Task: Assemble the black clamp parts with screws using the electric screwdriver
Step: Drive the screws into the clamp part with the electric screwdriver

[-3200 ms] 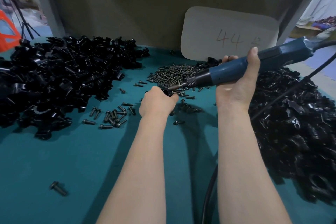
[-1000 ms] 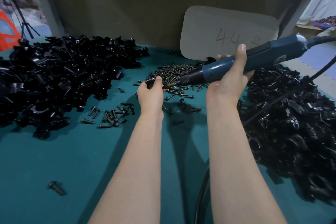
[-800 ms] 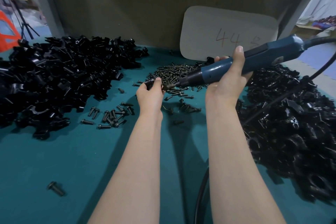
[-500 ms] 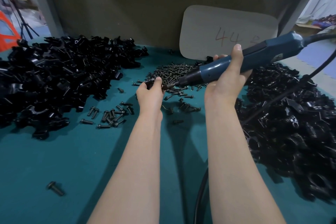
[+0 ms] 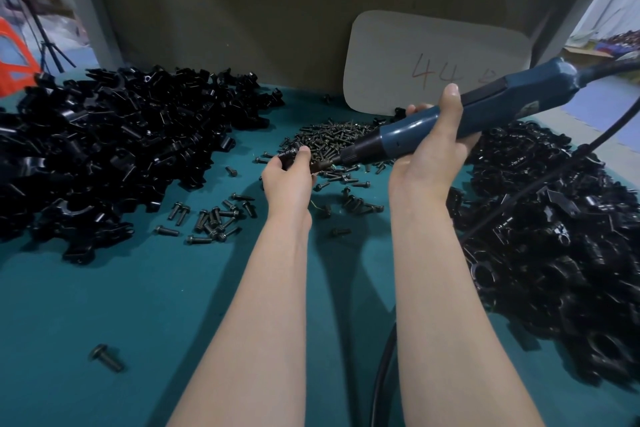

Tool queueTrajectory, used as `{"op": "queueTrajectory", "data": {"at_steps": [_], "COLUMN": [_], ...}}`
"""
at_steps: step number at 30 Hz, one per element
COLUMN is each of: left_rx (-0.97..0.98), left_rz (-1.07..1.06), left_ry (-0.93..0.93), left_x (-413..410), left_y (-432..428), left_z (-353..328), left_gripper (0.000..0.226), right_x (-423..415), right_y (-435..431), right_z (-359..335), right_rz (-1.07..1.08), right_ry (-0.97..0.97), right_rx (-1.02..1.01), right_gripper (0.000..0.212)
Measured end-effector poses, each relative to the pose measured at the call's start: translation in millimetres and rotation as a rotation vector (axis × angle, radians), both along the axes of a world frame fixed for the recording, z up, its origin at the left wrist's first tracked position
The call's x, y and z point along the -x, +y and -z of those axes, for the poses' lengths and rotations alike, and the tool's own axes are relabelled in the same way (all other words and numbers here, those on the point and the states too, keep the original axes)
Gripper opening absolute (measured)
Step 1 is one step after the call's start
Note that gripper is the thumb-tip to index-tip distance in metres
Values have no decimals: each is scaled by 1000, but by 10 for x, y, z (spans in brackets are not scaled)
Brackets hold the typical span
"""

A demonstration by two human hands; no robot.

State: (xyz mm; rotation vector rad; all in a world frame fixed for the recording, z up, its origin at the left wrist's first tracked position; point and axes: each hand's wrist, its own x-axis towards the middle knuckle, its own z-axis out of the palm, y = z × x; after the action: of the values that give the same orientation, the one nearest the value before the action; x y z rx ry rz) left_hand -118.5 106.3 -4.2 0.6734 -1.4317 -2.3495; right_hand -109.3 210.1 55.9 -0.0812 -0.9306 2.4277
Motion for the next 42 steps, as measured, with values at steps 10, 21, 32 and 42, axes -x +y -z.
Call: {"op": "queueTrajectory", "data": {"at_steps": [10,21,32,42], "left_rx": [49,96,562,848], "left_rz": [23,85,-96,80], "left_ry": [-9,-62,-90,21], "left_x": [-17,-7,-69,-97], "left_y": [15,-45,-123,10], "left_z": [5,43,30,-17], "left_gripper": [12,15,23,38], "right_x": [-14,-55,9,222], "right_y": [-8,27,302,317], "right_z": [-14,-60,-77,319], "right_rz": [-5,-215,-199,-312], "right_ry": [19,151,-30,-578], "right_rx": [-33,-157,-59,-963], "right_gripper": [61,27,56,86]}}
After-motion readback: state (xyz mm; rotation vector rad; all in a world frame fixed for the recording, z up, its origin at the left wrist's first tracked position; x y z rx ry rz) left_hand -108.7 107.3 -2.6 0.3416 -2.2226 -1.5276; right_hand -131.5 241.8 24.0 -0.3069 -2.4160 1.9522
